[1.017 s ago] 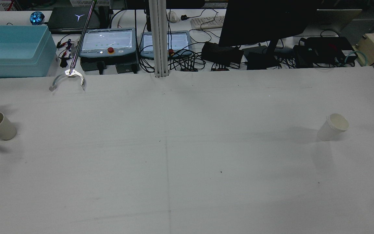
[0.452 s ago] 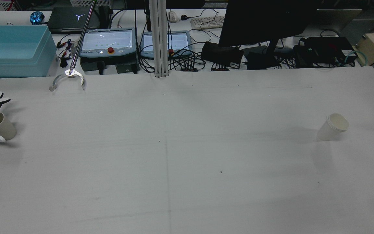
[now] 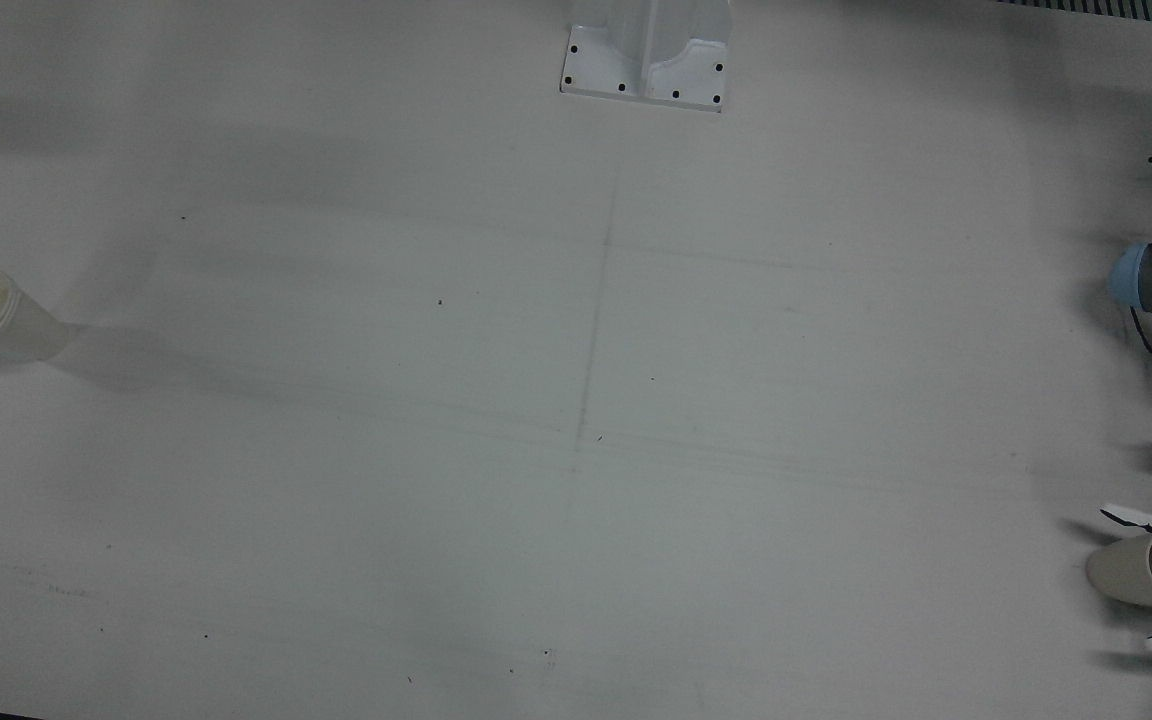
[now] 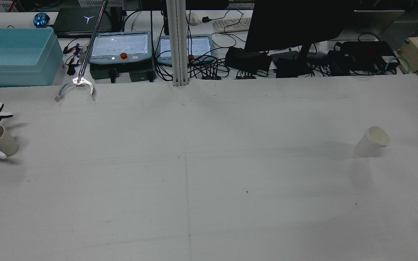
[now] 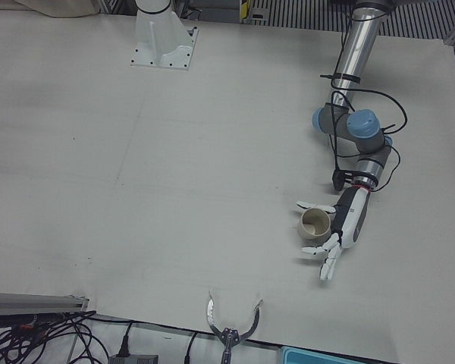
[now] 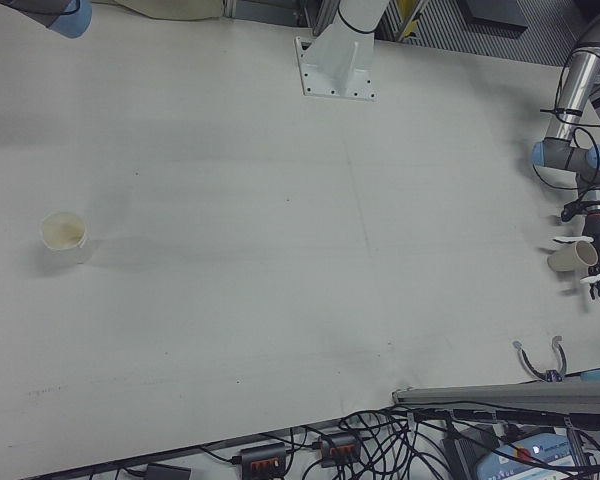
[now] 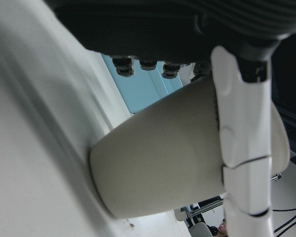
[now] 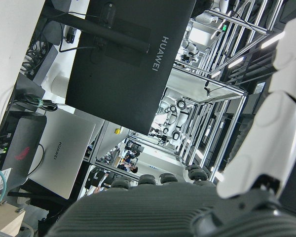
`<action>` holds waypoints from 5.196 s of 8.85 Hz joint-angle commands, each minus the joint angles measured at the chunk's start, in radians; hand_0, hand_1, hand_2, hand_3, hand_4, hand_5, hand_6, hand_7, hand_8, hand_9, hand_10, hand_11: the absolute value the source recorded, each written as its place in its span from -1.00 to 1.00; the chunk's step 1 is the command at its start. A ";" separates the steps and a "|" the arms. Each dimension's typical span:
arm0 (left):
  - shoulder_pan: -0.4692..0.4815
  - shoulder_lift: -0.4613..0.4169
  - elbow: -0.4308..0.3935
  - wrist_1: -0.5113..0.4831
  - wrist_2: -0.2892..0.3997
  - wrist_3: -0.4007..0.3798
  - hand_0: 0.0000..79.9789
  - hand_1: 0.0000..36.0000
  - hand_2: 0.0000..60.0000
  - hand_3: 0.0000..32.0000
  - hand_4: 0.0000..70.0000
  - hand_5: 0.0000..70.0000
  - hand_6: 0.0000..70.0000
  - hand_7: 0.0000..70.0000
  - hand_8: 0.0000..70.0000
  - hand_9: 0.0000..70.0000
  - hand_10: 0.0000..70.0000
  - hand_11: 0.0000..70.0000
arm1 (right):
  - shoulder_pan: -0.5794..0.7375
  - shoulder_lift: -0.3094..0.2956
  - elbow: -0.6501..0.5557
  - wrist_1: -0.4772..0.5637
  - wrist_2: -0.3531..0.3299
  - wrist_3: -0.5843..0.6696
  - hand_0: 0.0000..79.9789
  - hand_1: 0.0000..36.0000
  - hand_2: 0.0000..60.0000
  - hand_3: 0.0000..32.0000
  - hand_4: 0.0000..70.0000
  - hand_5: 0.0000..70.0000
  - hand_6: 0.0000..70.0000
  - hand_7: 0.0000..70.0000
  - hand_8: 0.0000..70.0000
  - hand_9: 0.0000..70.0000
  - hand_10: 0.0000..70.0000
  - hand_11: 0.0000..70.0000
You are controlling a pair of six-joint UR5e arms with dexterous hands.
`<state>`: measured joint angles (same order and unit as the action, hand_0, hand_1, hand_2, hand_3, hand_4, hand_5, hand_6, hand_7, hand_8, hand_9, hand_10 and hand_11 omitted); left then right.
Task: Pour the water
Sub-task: 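Close the left hand around the beige paper cup, then move the right hand toward the other beige paper cup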
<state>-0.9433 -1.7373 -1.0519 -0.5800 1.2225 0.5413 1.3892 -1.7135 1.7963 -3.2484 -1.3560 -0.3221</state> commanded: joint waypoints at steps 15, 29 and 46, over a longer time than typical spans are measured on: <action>-0.025 0.018 -0.159 0.219 0.005 -0.216 0.45 1.00 1.00 -1.00 0.78 1.00 -0.49 0.01 -0.57 -0.34 -0.73 -0.54 | 0.024 0.002 0.031 -0.001 0.000 0.002 0.13 -0.30 -0.58 -1.00 -0.88 -1.00 -1.00 -0.98 -1.00 -0.97 -1.00 -1.00; -0.285 0.038 -0.418 0.410 0.247 -0.218 0.40 1.00 1.00 -1.00 0.77 1.00 -0.47 0.03 -0.55 -0.32 -0.76 -0.58 | -0.134 -0.068 -0.196 0.232 0.188 -0.210 0.14 -0.23 -0.53 -1.00 -1.00 -1.00 -1.00 -1.00 -0.95 -0.87 -0.86 -0.75; -0.327 0.180 -0.552 0.391 0.265 -0.251 0.41 1.00 1.00 -1.00 0.75 1.00 -0.49 0.00 -0.56 -0.34 -0.77 -0.60 | -0.586 0.029 -0.364 0.323 0.583 0.050 0.09 -0.24 -0.48 -1.00 -1.00 -1.00 -1.00 -1.00 -0.93 -0.85 -0.84 -0.72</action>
<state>-1.2691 -1.5725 -1.5813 -0.1895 1.4870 0.2899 0.9479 -1.6645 1.4353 -2.9317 -0.8419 -0.3968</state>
